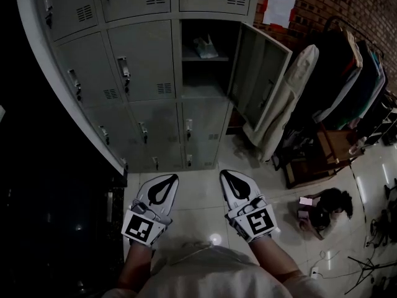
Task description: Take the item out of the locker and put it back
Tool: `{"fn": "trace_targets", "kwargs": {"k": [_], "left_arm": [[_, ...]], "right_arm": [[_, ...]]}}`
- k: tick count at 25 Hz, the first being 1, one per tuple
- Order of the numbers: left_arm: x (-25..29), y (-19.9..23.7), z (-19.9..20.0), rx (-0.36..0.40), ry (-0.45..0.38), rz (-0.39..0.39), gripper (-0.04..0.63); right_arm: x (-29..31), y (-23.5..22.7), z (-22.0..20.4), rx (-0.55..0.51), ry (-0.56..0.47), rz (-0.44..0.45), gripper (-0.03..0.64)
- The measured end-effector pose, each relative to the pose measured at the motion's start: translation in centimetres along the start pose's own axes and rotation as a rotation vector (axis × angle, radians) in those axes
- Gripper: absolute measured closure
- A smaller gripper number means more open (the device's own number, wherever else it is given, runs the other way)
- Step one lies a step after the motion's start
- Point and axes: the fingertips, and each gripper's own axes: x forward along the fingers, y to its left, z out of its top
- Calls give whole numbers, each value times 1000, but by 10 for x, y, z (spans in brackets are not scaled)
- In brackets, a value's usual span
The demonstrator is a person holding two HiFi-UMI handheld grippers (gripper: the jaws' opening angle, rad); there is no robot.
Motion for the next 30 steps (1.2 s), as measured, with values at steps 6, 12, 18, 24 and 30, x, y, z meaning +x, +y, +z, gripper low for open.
{"fn": "trace_targets", "kwargs": {"k": [6, 12, 18, 24, 30], "left_arm": [[-6, -2, -1, 3, 4, -2, 611], [-7, 1, -7, -40, -14, 3, 611], [-8, -2, 5, -26, -14, -28, 611], [-5, 1, 2, -32, -16, -21, 611], [-1, 2, -2, -34, -11, -21, 611]], "right_arm": [[4, 6, -14, 18, 61, -10, 618], [0, 1, -14, 23, 66, -37, 618], [1, 5, 0, 12, 50, -36, 618], [9, 13, -3, 18, 52, -6, 618], [14, 11, -6, 34, 49, -4, 618]]}}
